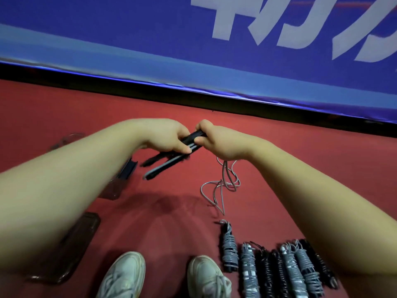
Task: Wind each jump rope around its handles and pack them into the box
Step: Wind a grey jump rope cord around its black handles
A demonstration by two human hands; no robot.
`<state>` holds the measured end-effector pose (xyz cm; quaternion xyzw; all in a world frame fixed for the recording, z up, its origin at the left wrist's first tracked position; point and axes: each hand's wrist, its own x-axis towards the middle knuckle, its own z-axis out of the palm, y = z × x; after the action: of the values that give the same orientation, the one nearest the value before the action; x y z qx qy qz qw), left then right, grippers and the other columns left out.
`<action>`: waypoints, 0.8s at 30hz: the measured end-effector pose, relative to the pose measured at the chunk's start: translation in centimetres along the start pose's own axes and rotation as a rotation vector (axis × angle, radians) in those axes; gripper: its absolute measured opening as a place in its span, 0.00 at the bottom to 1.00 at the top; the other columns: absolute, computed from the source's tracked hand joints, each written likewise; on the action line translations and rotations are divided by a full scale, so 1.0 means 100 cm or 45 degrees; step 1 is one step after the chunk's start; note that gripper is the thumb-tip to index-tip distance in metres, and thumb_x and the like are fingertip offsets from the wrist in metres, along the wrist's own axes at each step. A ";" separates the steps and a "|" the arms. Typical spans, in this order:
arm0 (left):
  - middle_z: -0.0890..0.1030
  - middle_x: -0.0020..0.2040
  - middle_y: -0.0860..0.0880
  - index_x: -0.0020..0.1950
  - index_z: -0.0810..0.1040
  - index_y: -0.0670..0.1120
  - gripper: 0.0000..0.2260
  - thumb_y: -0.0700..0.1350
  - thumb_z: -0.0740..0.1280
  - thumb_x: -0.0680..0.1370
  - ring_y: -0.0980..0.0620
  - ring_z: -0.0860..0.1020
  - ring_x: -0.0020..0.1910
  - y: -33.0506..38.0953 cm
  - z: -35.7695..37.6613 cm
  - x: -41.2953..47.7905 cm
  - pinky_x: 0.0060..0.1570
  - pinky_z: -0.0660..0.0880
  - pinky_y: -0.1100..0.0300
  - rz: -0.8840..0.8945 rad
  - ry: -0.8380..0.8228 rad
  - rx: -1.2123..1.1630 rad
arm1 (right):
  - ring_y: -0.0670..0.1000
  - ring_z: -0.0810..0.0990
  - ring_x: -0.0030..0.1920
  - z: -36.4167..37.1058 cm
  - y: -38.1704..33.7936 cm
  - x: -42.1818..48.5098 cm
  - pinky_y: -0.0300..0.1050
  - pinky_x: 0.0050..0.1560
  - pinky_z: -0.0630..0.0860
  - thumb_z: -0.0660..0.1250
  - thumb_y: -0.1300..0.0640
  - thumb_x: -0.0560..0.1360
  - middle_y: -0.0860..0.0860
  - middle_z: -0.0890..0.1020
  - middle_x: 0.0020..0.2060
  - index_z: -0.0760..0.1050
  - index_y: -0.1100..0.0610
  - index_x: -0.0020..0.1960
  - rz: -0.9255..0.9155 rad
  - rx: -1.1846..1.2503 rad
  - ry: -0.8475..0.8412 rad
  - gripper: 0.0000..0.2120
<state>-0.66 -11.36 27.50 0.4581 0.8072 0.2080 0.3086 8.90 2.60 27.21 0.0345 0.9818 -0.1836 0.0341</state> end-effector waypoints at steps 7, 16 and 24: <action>0.83 0.43 0.44 0.46 0.74 0.43 0.05 0.35 0.62 0.79 0.52 0.83 0.38 -0.012 0.036 0.007 0.37 0.79 0.62 -0.107 0.051 -0.703 | 0.51 0.73 0.51 0.004 0.011 0.001 0.36 0.42 0.61 0.59 0.56 0.81 0.57 0.77 0.58 0.65 0.60 0.67 -0.033 0.092 0.014 0.17; 0.81 0.40 0.46 0.45 0.72 0.44 0.06 0.36 0.60 0.80 0.51 0.81 0.36 -0.010 0.023 0.011 0.43 0.79 0.58 -0.181 0.054 -0.549 | 0.51 0.76 0.44 -0.017 0.017 0.001 0.37 0.39 0.65 0.60 0.53 0.80 0.51 0.79 0.46 0.73 0.56 0.64 0.006 -0.180 -0.123 0.15; 0.84 0.42 0.46 0.50 0.76 0.42 0.04 0.38 0.61 0.79 0.48 0.84 0.43 -0.017 0.019 -0.003 0.40 0.80 0.61 -0.169 -0.201 -0.881 | 0.61 0.77 0.36 -0.006 0.020 -0.005 0.48 0.34 0.72 0.57 0.54 0.76 0.60 0.77 0.38 0.78 0.64 0.47 -0.648 -0.822 0.397 0.16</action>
<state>-0.23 -12.35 25.17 0.2877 0.6907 0.4124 0.5197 9.55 4.69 27.12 -0.1936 0.9595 0.1374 -0.1517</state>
